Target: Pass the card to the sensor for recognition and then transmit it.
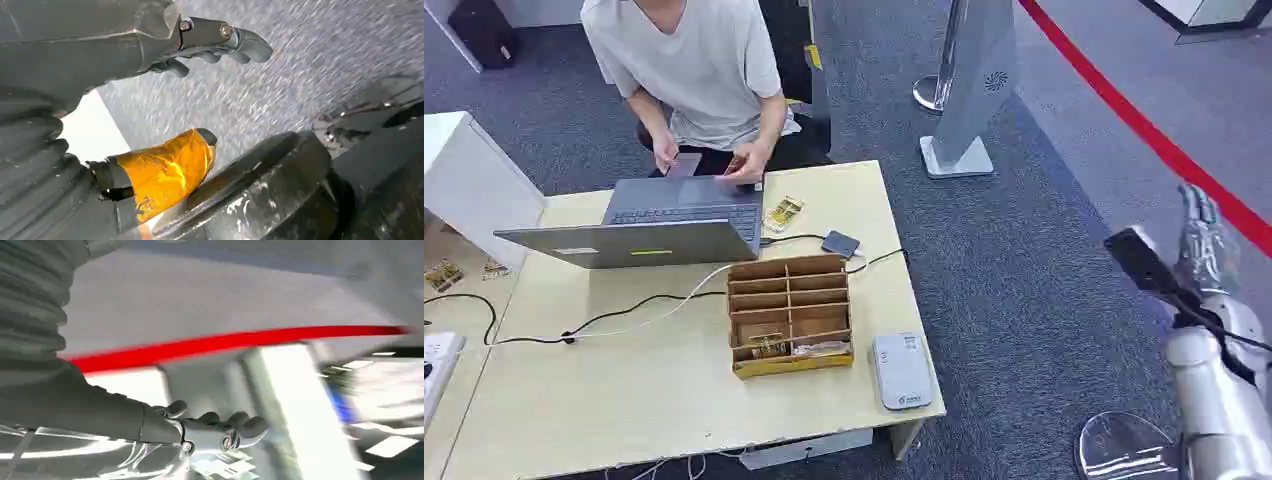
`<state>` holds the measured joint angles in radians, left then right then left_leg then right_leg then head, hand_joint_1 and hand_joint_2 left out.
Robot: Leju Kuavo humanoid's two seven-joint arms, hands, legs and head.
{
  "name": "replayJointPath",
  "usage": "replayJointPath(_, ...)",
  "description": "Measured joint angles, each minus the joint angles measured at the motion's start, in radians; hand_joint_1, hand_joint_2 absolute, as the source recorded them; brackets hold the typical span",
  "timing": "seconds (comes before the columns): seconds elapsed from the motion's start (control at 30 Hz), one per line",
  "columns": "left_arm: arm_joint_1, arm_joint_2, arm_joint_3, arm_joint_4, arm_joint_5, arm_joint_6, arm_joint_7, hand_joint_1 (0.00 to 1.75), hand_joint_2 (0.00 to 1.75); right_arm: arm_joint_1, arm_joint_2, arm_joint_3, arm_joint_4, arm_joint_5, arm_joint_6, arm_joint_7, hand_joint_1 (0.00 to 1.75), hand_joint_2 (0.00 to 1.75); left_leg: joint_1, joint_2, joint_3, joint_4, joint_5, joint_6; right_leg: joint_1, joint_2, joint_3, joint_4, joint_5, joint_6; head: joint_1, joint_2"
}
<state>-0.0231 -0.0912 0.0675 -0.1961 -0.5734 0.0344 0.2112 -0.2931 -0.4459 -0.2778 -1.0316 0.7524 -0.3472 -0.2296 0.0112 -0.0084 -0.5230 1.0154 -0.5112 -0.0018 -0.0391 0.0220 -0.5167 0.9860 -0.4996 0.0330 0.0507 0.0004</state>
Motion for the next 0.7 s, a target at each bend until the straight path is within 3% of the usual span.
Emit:
replayJointPath(0.17, -0.001, 0.009, -0.035, 0.000, -0.093, 0.038, -0.189, 0.00, 1.75, -0.128, 0.008, 0.261, -0.038, 0.089, -0.065, 0.006, 0.00, 1.75, 0.000, -0.002, -0.002, 0.000, 0.002, -0.001, 0.000, -0.002, 0.000, 0.001, 0.000, 0.000, 0.000, 0.000)
replayJointPath(0.37, -0.010, 0.013, -0.043, 0.000, -0.084, -0.036, -0.181, 0.00, 1.75, -0.349, 0.117, 0.571, 0.006, 0.206, -0.069, 0.087, 0.00, 1.75, 0.000, 0.001, -0.001, 0.000, 0.003, -0.002, 0.000, 0.001, -0.003, 0.002, 0.002, -0.002, 0.000, 0.000)
replayJointPath(0.4, -0.011, 0.013, -0.043, 0.000, -0.082, -0.045, -0.181, 0.00, 0.00, -0.387, 0.139, 0.613, 0.022, 0.212, -0.071, 0.094, 0.00, 1.75, 0.000, 0.000, -0.001, 0.000, 0.004, -0.002, 0.000, 0.000, -0.003, 0.003, 0.002, -0.002, 0.000, 0.000)
replayJointPath(0.47, -0.011, 0.014, -0.043, 0.000, -0.070, -0.067, -0.179, 0.00, 0.00, -0.452, 0.181, 0.680, 0.059, 0.210, -0.075, 0.101, 0.00, 1.75, 0.001, -0.002, -0.002, 0.000, 0.004, -0.003, 0.000, 0.000, -0.003, 0.003, 0.002, -0.002, 0.000, 0.000)
replayJointPath(0.5, -0.011, 0.014, -0.041, 0.000, -0.062, -0.083, -0.179, 0.00, 1.75, -0.478, 0.204, 0.711, 0.078, 0.209, -0.079, 0.101, 0.00, 1.75, 0.001, -0.002, -0.002, 0.000, 0.005, -0.003, 0.000, -0.001, -0.003, 0.003, 0.002, -0.002, 0.000, 0.000)
replayJointPath(0.7, -0.014, 0.014, -0.018, 0.000, -0.037, -0.130, -0.172, 0.00, 1.75, -0.564, 0.296, 0.815, 0.174, 0.190, -0.108, 0.107, 0.00, 1.75, 0.001, -0.003, -0.003, 0.000, 0.005, -0.004, 0.000, -0.003, -0.003, 0.003, 0.002, -0.002, 0.000, 0.000)
